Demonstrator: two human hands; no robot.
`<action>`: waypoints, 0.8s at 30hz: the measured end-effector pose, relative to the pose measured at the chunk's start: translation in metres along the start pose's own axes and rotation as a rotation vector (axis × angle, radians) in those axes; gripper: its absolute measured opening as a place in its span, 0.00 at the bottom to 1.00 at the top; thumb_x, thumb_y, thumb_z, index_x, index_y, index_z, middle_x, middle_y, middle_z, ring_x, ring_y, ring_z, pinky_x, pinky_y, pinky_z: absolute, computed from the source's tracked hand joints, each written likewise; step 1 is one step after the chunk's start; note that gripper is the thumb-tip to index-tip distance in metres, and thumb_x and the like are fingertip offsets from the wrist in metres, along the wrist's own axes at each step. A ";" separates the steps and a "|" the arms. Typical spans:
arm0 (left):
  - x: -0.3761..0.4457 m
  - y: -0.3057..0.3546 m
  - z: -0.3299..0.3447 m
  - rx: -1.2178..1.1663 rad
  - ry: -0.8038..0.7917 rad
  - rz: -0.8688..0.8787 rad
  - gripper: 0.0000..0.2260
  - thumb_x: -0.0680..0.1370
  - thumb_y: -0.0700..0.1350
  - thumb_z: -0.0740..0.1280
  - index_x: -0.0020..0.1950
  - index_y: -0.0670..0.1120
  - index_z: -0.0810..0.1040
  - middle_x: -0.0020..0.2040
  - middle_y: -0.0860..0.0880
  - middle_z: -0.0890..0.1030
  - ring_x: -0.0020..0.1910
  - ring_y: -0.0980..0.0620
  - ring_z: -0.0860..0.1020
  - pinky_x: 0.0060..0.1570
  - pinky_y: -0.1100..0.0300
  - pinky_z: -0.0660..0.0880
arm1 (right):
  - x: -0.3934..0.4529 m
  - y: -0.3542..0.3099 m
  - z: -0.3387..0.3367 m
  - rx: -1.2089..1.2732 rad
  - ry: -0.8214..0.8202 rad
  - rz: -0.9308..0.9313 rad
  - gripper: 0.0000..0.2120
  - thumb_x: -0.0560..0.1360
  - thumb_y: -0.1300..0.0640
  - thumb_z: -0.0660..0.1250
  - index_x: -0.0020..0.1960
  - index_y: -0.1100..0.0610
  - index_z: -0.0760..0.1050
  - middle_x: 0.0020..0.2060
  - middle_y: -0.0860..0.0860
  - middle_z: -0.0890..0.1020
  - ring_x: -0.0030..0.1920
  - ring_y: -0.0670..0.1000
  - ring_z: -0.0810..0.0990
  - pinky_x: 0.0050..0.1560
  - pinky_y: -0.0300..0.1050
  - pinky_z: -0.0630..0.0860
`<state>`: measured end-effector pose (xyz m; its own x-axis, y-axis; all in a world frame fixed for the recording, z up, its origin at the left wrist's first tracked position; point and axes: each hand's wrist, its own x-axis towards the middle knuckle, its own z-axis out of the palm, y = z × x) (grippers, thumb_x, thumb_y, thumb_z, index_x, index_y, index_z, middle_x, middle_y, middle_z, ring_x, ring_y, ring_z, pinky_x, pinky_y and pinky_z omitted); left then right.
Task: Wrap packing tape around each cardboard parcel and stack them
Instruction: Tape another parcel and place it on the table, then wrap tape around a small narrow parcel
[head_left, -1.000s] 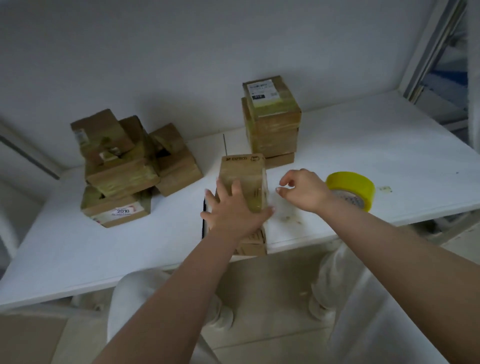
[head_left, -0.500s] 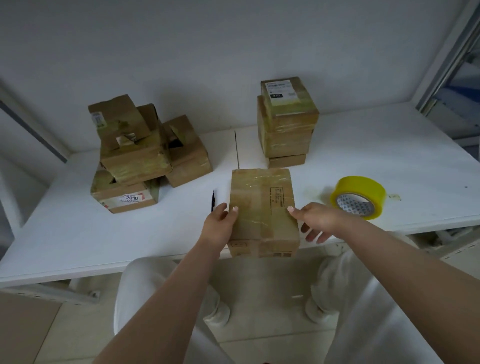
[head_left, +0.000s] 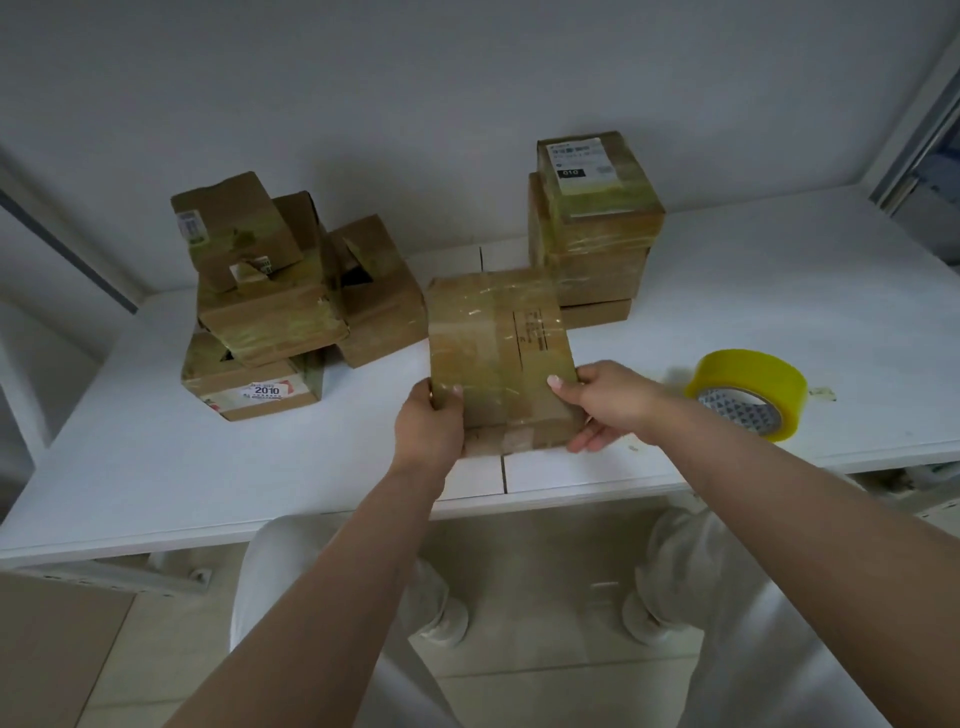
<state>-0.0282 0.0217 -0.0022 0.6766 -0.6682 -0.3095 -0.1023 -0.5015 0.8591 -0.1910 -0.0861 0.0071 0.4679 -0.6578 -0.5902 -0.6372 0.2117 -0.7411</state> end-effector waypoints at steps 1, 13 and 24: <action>0.005 0.004 -0.001 0.004 0.023 0.011 0.15 0.83 0.50 0.58 0.68 0.47 0.69 0.48 0.52 0.75 0.49 0.44 0.79 0.48 0.50 0.80 | 0.005 -0.006 0.000 0.016 0.035 -0.027 0.19 0.81 0.45 0.60 0.64 0.58 0.72 0.54 0.57 0.81 0.40 0.56 0.85 0.46 0.49 0.83; 0.086 0.031 0.013 -0.078 -0.002 0.040 0.16 0.79 0.41 0.64 0.67 0.46 0.70 0.55 0.49 0.78 0.52 0.49 0.78 0.45 0.62 0.74 | 0.070 -0.039 0.001 0.269 0.314 -0.089 0.06 0.75 0.55 0.70 0.49 0.57 0.78 0.48 0.53 0.81 0.50 0.54 0.82 0.57 0.50 0.79; 0.121 0.032 0.024 -0.216 -0.095 0.009 0.18 0.77 0.37 0.66 0.66 0.46 0.74 0.51 0.51 0.80 0.51 0.51 0.79 0.50 0.63 0.76 | 0.101 -0.059 0.004 0.273 0.290 -0.080 0.21 0.75 0.55 0.71 0.65 0.59 0.72 0.60 0.53 0.78 0.57 0.54 0.78 0.42 0.42 0.78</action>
<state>0.0328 -0.0882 -0.0221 0.6035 -0.7260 -0.3297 0.0575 -0.3727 0.9262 -0.1039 -0.1623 -0.0101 0.2920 -0.8485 -0.4414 -0.4012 0.3103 -0.8618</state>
